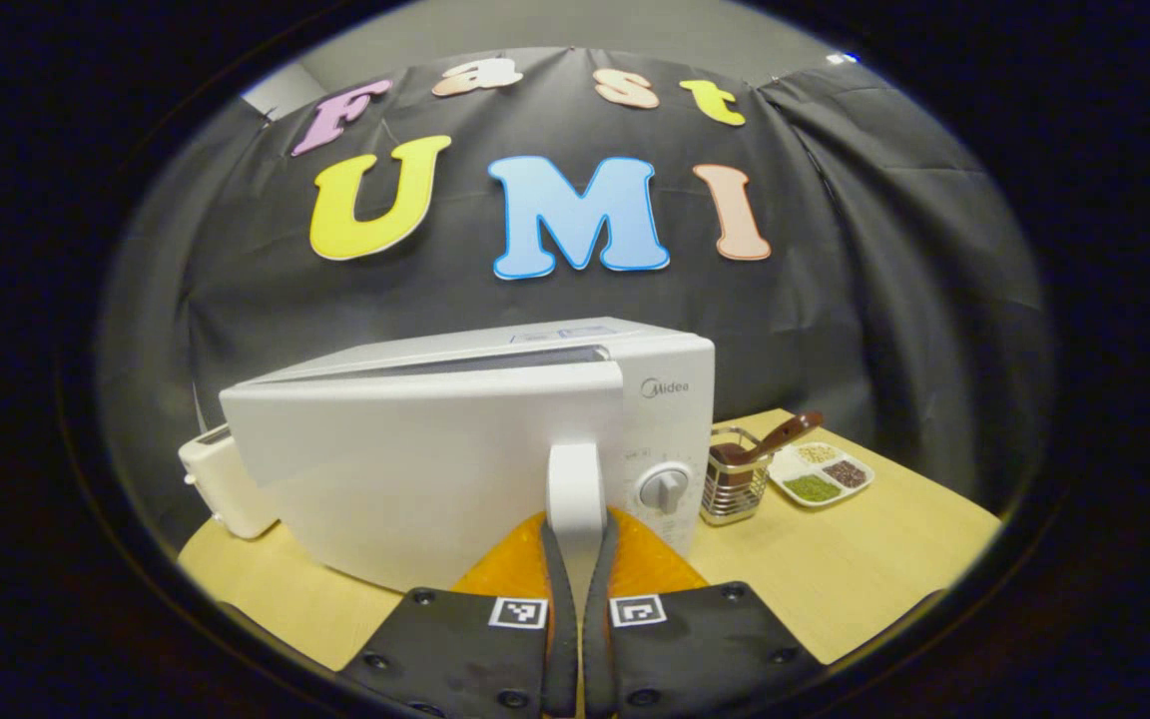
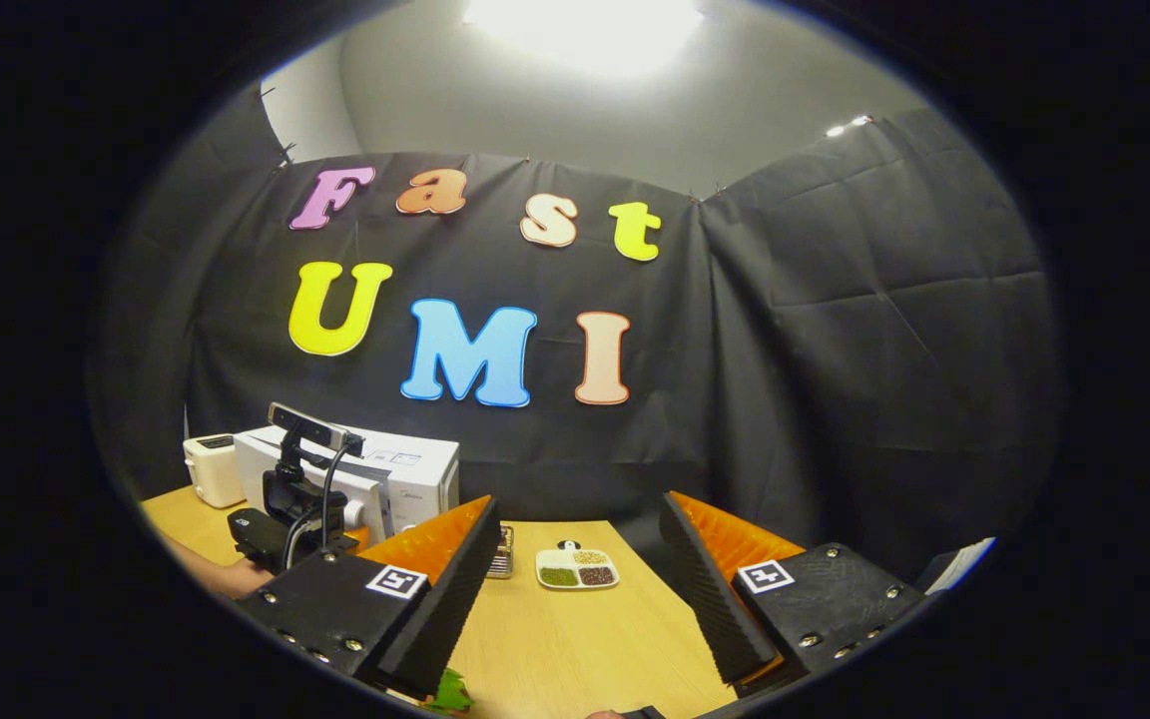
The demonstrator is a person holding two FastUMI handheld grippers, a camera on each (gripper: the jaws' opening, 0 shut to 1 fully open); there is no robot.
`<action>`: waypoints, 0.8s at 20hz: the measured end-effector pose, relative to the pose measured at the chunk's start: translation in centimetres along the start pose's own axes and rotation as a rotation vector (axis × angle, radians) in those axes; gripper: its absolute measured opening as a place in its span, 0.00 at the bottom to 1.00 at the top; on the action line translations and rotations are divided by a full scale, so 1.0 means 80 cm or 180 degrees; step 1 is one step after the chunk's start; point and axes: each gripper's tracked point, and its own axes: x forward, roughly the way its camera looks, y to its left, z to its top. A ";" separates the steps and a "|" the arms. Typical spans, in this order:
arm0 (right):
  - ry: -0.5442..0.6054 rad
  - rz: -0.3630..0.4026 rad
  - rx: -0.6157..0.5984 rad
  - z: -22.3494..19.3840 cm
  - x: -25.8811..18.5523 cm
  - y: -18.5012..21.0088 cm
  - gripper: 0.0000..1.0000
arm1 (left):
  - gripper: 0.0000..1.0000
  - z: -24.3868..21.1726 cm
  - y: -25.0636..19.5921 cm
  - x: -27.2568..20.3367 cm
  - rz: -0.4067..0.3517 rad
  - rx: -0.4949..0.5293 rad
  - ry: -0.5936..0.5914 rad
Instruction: Open the microwave oven with the left hand, put the food in, and close the microwave oven.
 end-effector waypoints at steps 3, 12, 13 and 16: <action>-0.0074 0.0164 0.0024 0.009 -0.007 0.017 0.97 | 0.09 -0.006 0.009 -0.031 0.0012 0.0022 0.0009; -0.0119 0.0679 0.0062 0.004 -0.051 0.041 0.97 | 0.09 -0.032 0.054 -0.129 0.0288 -0.0057 0.0047; -0.0121 0.0743 0.0079 0.003 -0.056 0.044 0.97 | 0.09 -0.034 0.061 -0.141 0.0344 -0.0059 0.0055; -0.0092 0.0957 0.0138 -0.005 -0.071 0.058 0.97 | 0.08 -0.048 0.087 -0.176 0.0525 -0.0086 0.0098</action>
